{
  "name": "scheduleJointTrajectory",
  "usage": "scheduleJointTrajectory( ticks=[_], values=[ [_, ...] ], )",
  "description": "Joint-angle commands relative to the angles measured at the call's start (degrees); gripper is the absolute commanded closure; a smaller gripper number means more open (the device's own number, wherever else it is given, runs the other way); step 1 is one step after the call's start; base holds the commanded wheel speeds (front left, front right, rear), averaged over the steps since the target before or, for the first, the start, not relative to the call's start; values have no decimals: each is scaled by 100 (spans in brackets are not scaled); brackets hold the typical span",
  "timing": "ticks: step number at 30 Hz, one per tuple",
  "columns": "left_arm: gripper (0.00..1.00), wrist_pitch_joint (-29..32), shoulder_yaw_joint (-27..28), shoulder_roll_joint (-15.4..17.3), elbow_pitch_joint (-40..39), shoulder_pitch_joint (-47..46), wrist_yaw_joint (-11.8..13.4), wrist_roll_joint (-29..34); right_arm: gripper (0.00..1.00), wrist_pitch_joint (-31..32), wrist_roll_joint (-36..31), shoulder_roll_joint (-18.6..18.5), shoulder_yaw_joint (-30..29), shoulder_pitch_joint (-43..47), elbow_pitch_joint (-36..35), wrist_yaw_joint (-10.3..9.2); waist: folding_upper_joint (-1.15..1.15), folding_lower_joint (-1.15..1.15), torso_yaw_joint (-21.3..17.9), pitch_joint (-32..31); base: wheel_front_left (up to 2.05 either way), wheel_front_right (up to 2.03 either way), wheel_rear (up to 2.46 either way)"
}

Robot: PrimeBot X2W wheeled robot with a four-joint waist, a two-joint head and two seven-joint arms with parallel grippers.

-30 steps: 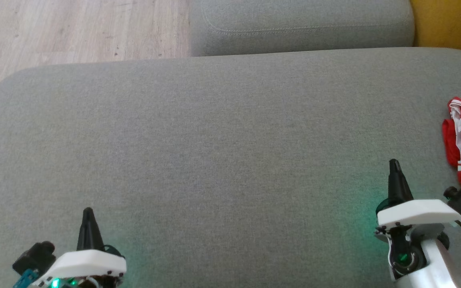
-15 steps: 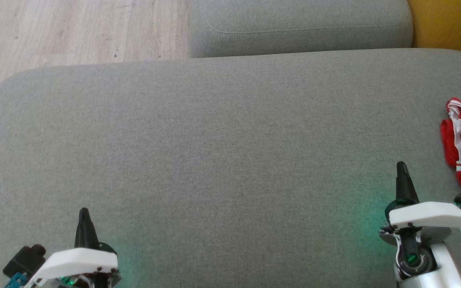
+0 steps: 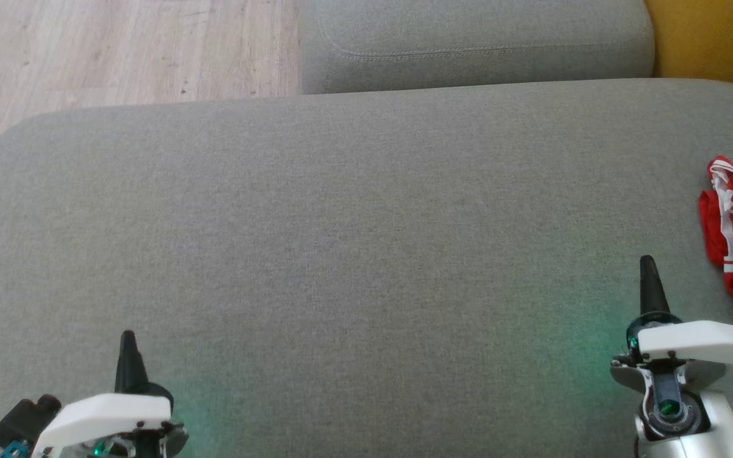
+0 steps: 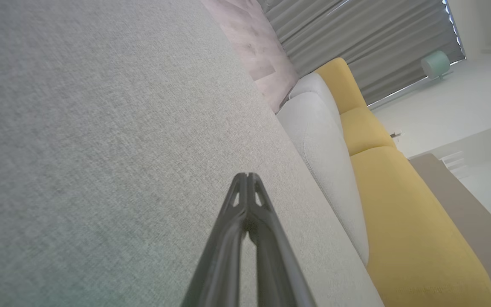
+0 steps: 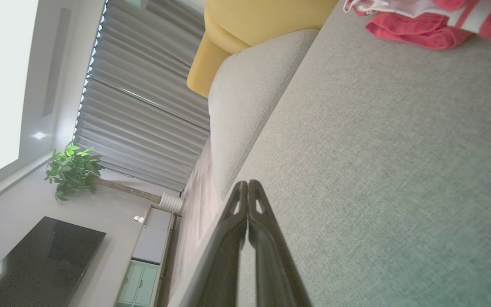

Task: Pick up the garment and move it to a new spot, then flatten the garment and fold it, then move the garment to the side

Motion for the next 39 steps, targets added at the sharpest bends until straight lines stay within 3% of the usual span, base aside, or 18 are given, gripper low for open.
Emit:
scheduleJointTrajectory(
  ticks=[1,39],
  values=[
    [100,40,169,43,-232,-315,-56,-193,100,45,187,-20,33,-80,-268,-3,0,0,-1,-3,0,0,0],
    [100,666,470,59,-509,-393,-330,-2656,100,659,2494,-16,-266,185,-915,-4,0,0,-35,-74,0,0,0]
  ],
)
